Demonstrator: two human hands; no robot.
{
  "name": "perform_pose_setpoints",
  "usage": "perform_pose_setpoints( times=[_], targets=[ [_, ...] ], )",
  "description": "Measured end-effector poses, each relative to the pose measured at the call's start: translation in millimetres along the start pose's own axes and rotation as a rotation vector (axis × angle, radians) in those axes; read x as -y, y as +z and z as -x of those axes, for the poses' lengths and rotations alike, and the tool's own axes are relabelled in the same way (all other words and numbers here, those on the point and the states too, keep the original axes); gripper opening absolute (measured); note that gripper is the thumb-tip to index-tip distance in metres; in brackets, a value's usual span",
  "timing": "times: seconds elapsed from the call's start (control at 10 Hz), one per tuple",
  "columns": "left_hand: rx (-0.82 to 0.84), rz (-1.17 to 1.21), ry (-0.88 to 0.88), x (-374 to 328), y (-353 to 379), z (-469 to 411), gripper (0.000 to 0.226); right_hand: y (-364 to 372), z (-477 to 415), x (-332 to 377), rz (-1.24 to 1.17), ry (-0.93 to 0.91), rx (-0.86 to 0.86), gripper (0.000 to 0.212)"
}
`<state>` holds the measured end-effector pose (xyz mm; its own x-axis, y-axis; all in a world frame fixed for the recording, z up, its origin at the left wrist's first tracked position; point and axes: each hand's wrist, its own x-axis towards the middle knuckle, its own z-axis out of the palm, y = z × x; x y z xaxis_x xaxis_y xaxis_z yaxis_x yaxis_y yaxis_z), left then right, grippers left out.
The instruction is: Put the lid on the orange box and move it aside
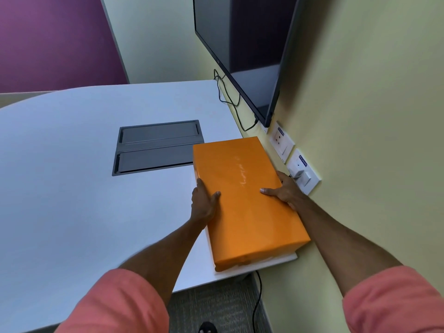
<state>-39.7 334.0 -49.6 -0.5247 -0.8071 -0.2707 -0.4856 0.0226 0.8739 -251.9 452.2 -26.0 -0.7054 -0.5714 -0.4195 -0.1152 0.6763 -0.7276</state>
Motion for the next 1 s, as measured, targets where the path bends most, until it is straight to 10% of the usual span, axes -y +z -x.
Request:
perform_pose_setpoints(
  times=[1.0],
  targets=[
    [-0.100, -0.565, 0.109, -12, -79, -27, 0.078, 46, 17, 92, 0.556, -0.325, -0.359, 0.066]
  ],
)
